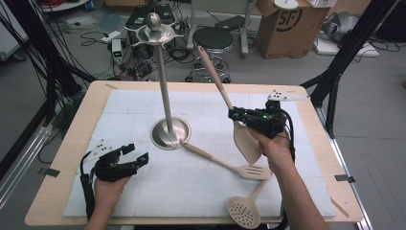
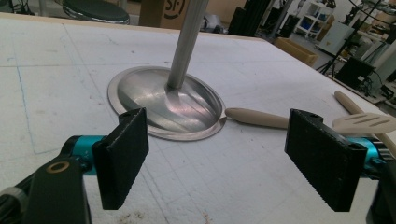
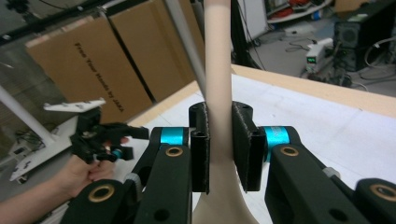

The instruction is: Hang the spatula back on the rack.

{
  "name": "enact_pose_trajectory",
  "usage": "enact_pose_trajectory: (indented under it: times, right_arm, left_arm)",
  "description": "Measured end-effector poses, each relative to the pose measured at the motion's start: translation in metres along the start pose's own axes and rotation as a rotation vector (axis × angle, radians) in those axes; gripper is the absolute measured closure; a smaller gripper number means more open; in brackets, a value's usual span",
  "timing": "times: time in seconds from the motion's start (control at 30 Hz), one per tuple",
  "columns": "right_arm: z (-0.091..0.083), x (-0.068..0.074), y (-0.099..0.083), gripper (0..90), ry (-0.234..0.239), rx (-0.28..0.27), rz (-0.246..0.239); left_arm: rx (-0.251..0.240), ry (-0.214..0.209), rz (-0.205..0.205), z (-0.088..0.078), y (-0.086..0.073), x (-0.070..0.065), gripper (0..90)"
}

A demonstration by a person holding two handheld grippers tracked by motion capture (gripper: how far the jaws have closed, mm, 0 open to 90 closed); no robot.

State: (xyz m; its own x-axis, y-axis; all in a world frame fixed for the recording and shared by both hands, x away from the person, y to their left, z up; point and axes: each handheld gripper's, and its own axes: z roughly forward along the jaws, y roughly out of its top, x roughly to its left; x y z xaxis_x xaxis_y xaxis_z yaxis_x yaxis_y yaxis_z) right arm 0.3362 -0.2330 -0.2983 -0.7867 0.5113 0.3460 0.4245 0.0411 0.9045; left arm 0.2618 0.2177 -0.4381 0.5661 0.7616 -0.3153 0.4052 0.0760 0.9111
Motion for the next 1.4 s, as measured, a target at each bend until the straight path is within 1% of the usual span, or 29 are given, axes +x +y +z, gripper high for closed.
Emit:
enact_pose_trajectory:
  times: [0.07,0.13,0.2,0.27,0.3,0.4,0.43,0.6,0.7,0.77,0.8,0.93,1.13,1.3,1.4]
  right_arm:
    - [0.000,0.004,0.003,78.9,0.011,-0.019,-0.007]
    - [0.001,0.007,0.006,78.9,0.020,-0.026,-0.022]
    - [0.003,0.009,0.009,78.9,0.025,-0.027,-0.025]
    - [0.004,0.011,0.012,78.9,0.038,-0.035,-0.017]
    - [0.004,0.012,0.013,78.9,0.036,-0.041,-0.022]
    - [0.004,0.014,0.017,78.9,0.056,-0.057,-0.032]
    - [0.004,0.016,0.017,78.9,0.060,-0.056,-0.025]
    - [0.003,0.024,0.019,78.9,0.071,-0.061,-0.054]
    - [0.004,0.025,0.021,78.9,0.078,-0.063,-0.052]
    - [0.004,0.024,0.023,78.9,0.094,-0.065,-0.040]
    - [0.005,0.024,0.024,78.9,0.097,-0.067,-0.042]
    - [0.009,0.024,0.028,78.9,0.101,-0.052,-0.048]
    - [0.015,0.022,0.027,78.9,0.113,-0.026,-0.044]
    - [0.021,0.023,0.025,78.9,0.141,-0.015,-0.034]
    - [0.024,0.025,0.019,78.9,0.155,0.006,-0.038]
  left_arm:
    - [0.000,0.000,0.000,0.000,0.000,0.000,22.3]
    - [0.003,0.001,-0.001,0.000,0.000,0.000,22.3]
    - [0.003,0.001,-0.001,0.000,0.000,0.000,22.3]
    - [0.001,0.000,0.000,0.000,0.000,0.000,22.3]
    - [0.000,0.000,-0.001,0.000,0.000,0.000,22.3]
    - [0.001,0.001,0.000,0.000,0.000,0.000,22.3]
    - [0.001,0.000,-0.001,0.000,0.000,0.000,22.3]
    - [0.003,0.001,-0.002,0.000,0.000,0.000,22.3]
    - [0.002,-0.001,-0.001,0.001,0.000,-0.001,22.3]
    - [0.002,-0.002,-0.002,0.000,0.000,-0.001,22.3]
    - [0.000,-0.001,-0.002,0.000,0.000,-0.001,22.3]
    - [-0.001,0.000,-0.004,0.000,0.000,0.000,22.3]
    - [-0.001,0.002,-0.005,0.000,0.000,0.000,22.3]
    - [-0.003,0.001,-0.003,-0.001,0.000,0.000,22.3]
    - [-0.004,0.002,-0.007,-0.001,0.000,0.000,22.3]
